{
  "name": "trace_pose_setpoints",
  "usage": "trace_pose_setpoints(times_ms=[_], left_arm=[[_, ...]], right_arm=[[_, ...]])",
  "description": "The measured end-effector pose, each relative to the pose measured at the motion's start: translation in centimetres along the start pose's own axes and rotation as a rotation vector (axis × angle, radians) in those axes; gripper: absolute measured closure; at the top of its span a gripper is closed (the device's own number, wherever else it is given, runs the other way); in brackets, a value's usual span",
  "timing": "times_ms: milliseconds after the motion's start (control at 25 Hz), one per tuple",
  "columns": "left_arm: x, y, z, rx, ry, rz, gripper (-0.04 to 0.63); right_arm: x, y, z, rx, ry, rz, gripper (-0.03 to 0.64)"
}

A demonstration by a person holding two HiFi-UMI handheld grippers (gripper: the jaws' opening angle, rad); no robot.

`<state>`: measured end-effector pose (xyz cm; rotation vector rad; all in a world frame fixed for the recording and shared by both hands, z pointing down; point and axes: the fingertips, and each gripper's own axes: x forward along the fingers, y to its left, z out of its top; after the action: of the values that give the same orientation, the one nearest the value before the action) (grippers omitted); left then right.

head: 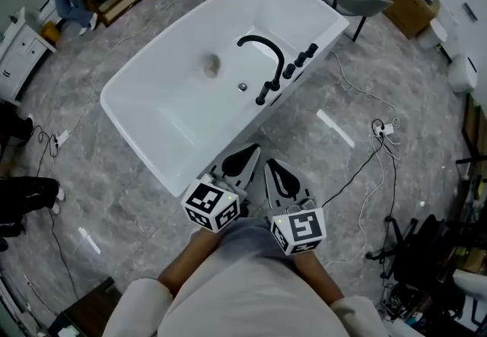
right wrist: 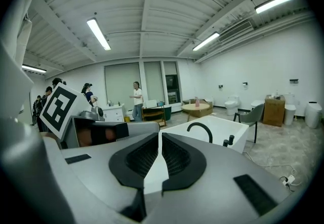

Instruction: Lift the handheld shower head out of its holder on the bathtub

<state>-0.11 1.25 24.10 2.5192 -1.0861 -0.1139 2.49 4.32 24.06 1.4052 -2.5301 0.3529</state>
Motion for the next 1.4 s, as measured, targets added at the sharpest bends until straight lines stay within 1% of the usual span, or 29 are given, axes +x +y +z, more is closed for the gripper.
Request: trace_pose_setpoints(times_ms=[160,360,600,800,920,1080,1280,1400], left_arm=[[-0.4,2.3,1.5,-0.003,-0.026,-0.003,0.591],[-1.5,4.2,2.0,0.005,-0.039,-0.001,0.591],[-1.5,5.0,2.2,-0.002,-0.062,0.008,0.591],[-1.9,5.6,2.1,-0.012,-0.078,0.014,0.591],[-1.7,5.9,2.4,-0.014,-0.084,0.024,0.591],[-0.9,6.5,2.7,0.006,-0.08,0.042,0.591],[0.9,7.3,2.5,0.035,-0.054,0.061,0.591],[2.9,7.8,2.0,0.051,-0.033,0.065,0.591]], right_arm=[[2.3,1.3,0.9,-0.023,0.0,0.006,0.597],[3.5,2.3,1.4,-0.05,0.001,-0.012,0.597],[3.8,1.6,2.1,-0.075,0.0,-0.046,0.595],[4.4,2.0,2.0,-0.085,0.005,-0.045,0.595],[4.7,1.4,2.1,-0.082,0.005,-0.048,0.595],[5.2,0.5,2.3,-0.065,-0.002,-0.05,0.595],[6.5,-1.5,2.4,-0.048,-0.016,-0.069,0.595],[7.8,-3.4,2.1,-0.032,-0.022,-0.083,0.594]])
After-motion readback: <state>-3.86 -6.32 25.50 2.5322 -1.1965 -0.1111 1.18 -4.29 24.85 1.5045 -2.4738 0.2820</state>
